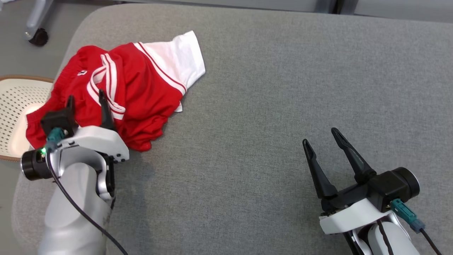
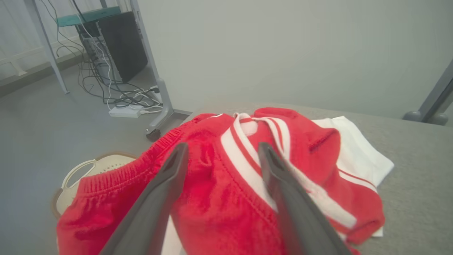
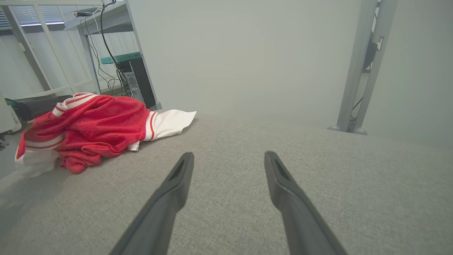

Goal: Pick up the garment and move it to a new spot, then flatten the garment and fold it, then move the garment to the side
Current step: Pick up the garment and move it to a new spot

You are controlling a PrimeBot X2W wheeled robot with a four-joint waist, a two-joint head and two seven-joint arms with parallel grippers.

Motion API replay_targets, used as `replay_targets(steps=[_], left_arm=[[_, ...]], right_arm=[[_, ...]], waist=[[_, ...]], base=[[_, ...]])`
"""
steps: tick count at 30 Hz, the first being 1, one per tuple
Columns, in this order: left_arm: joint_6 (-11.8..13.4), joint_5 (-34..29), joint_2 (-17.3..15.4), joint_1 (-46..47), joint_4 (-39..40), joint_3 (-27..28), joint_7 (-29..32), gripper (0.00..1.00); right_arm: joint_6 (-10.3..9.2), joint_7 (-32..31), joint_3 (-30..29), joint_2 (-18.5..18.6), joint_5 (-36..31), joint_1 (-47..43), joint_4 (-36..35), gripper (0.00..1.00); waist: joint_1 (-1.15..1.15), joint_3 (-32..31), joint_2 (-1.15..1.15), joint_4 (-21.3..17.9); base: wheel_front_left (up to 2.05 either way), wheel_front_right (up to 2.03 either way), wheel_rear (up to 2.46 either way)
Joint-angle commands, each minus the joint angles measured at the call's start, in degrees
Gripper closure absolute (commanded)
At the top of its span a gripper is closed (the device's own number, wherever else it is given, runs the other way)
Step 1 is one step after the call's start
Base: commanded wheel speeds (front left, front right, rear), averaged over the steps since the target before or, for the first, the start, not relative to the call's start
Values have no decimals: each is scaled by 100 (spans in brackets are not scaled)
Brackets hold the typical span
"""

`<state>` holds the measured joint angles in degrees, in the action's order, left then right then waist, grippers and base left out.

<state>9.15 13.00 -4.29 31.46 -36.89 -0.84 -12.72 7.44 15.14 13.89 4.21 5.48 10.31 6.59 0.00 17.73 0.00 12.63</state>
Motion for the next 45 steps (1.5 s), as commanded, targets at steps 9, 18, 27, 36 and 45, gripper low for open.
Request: replay_targets(steps=[9,18,27,36,45], left_arm=[[-206,299,-232,835,-1088,77,924,0],[-358,459,-227,1277,-1898,35,1091,44],[-419,487,-280,1431,-1983,27,488,100],[-507,515,-384,1076,-1482,80,-169,100],[-446,400,-381,443,12,88,-248,100]], right_arm=[[9,10,58,95,18,250,34,0],[9,10,100,140,32,353,39,0],[9,10,158,111,51,323,101,0],[9,10,185,15,173,175,165,0],[9,10,142,-91,283,-74,234,0]], waist=[[0,372,0,-107],[0,532,0,-97],[0,415,0,-114],[0,-21,0,-235],[0,-612,0,-428]], base=[[0,0,0],[0,0,0],[0,0,0],[0,0,0],[0,0,0]])
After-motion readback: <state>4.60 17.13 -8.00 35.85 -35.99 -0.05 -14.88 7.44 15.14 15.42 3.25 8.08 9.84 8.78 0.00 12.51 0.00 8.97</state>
